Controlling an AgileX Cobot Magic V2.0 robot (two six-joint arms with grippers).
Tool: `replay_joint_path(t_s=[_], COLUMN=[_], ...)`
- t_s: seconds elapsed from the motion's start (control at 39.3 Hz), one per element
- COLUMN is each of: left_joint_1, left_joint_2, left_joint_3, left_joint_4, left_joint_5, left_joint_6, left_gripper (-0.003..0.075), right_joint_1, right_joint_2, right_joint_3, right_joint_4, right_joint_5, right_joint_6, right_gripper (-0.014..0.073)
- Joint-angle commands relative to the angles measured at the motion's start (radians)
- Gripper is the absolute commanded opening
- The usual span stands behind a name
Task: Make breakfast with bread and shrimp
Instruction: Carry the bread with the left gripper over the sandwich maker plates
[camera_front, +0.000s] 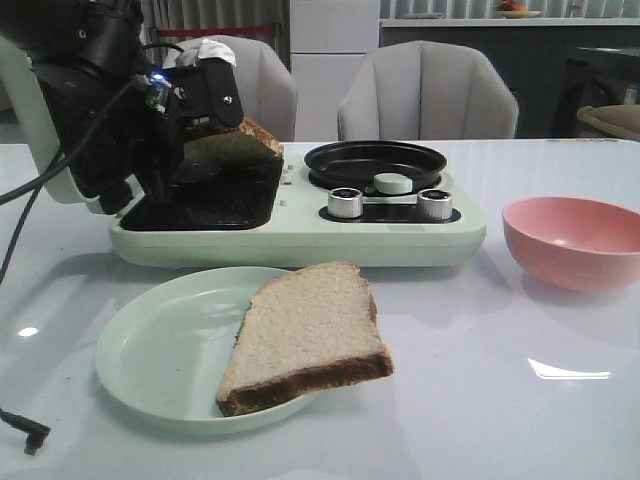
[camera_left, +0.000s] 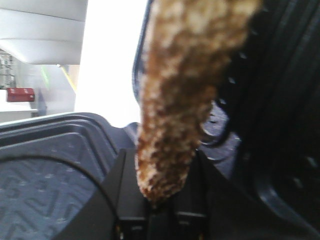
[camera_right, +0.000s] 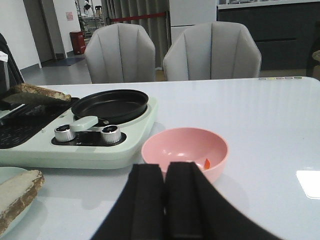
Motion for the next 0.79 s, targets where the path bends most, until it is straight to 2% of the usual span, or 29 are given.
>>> replay_joint_path(t_s=[0.0, 0.28, 0.76], left_joint_1=[0.003, 0.003, 0.003], left_joint_2=[-0.044, -0.030, 0.000], left_joint_3=[-0.019, -0.019, -0.068], left_joint_4=[-0.001, -0.031, -0.128], left_joint_5=[0.050, 0.150, 0.104], left_joint_6=[-0.010, -0.008, -0.006], left_gripper=[0.0122, 0.0121, 0.0127], right_joint_1=[-0.005, -0.005, -0.005], right_joint_2=[-0.022, -0.022, -0.022], right_joint_3=[-0.017, -0.017, -0.017], right_joint_4=[-0.002, -0.002, -0.002], right_joint_5=[-0.086, -0.086, -0.086], right_joint_6=[-0.008, -0.008, -0.008], right_gripper=[0.0150, 0.0150, 0.0150])
